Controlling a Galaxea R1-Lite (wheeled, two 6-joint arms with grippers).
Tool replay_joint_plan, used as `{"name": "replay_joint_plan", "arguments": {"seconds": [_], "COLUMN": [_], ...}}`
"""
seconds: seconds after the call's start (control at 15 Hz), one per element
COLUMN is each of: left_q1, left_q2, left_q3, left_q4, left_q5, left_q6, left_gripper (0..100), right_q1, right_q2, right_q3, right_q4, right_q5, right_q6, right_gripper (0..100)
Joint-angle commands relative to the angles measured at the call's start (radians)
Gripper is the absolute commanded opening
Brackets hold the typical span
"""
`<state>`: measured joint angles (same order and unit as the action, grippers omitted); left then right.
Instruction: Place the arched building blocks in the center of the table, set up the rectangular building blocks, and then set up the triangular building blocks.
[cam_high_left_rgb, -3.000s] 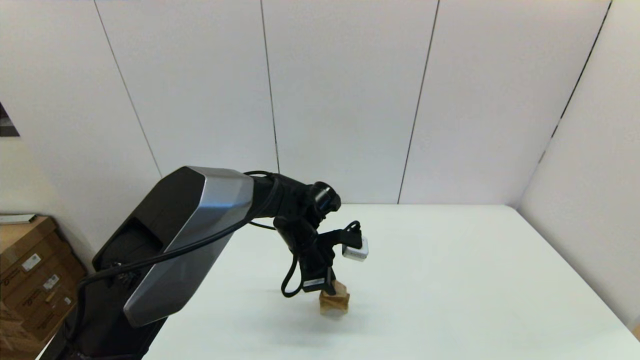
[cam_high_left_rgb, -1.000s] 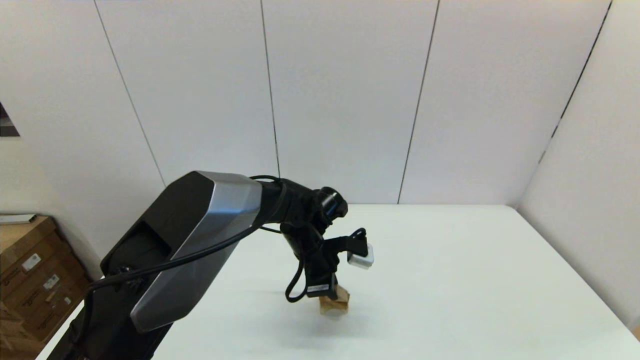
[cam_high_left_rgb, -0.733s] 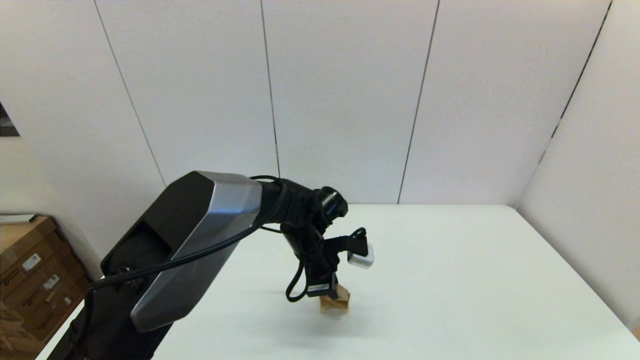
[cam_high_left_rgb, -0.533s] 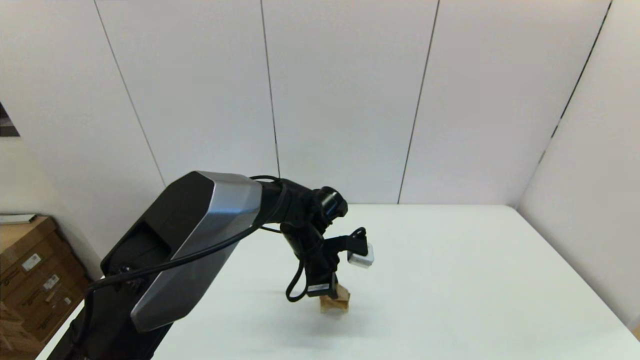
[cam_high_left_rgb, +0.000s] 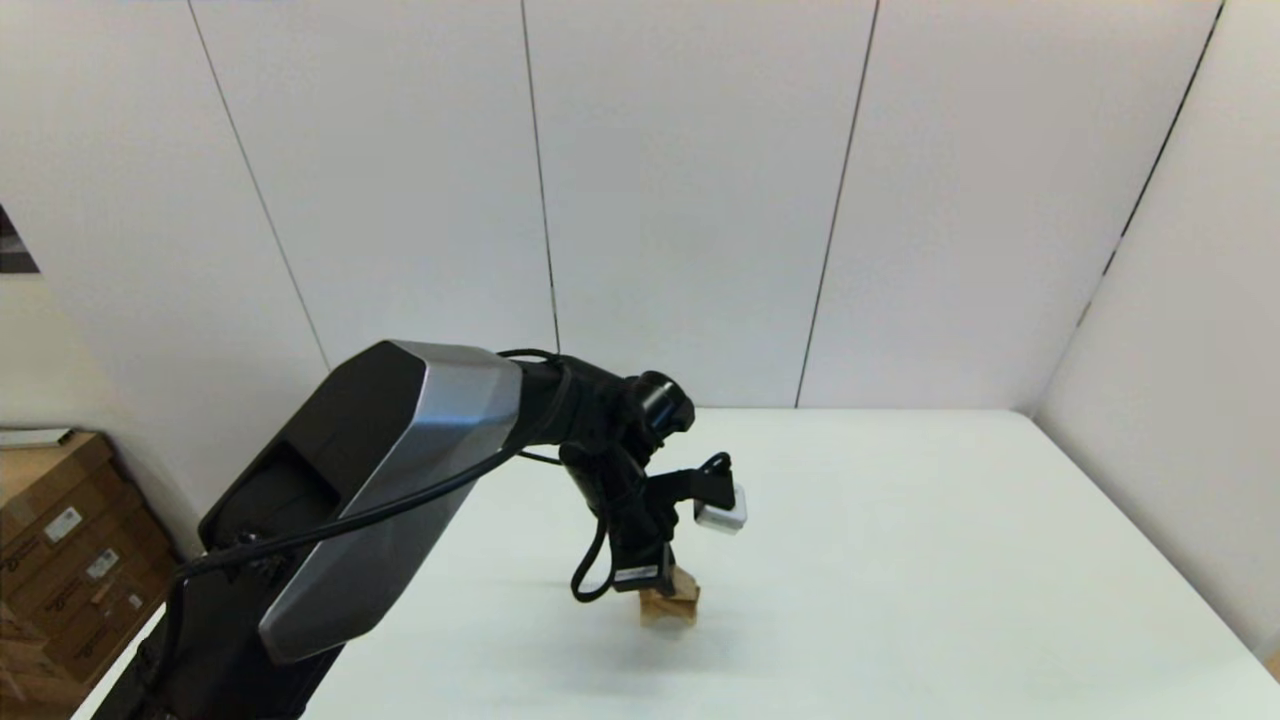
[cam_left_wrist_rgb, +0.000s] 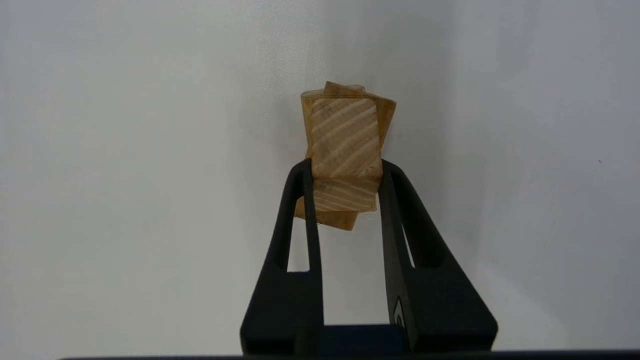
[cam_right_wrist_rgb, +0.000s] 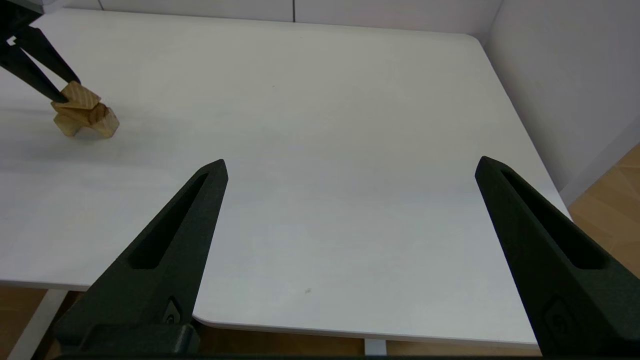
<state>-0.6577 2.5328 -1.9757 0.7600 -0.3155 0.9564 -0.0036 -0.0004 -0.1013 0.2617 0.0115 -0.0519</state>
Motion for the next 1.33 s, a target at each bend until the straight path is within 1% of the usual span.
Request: {"name": "replay_joint_plan", "arguments": {"seconds": [0.07,0.47,0.53,0.93,1.07,1.27,1.33], "left_q1": [0.001,0.001,0.001,0.001,0.016,0.043,0.053], "left_q2": [-0.006,0.000,0.001,0.004,-0.039,-0.131,-0.178], "left_q3": [0.000,0.000,0.000,-0.002,0.000,0.000,0.000], "left_q4": [0.005,0.004,0.004,-0.034,-0.051,0.001,0.021], "left_q5": [-0.002,0.001,0.001,0.001,-0.002,0.001,0.000], "left_q6": [-0.004,-0.007,-0.007,-0.018,-0.045,-0.064,-0.097], "left_gripper": [0,0,100,100,100,100,100], "right_q1": [0.001,0.001,-0.001,0.001,0.001,0.001,0.001], "right_q2": [-0.001,-0.001,-0.001,-0.001,-0.001,-0.001,-0.001], "right_q3": [0.000,0.000,0.000,0.000,0.000,0.000,0.000], "right_q4": [0.002,0.002,0.002,0.002,0.002,0.002,0.002], "right_q5": [0.001,0.001,0.001,0.001,0.001,0.001,0.001], "right_q6": [0.000,0.000,0.000,0.000,0.000,0.000,0.000], "right_gripper": [100,100,100,100,100,100,100]}}
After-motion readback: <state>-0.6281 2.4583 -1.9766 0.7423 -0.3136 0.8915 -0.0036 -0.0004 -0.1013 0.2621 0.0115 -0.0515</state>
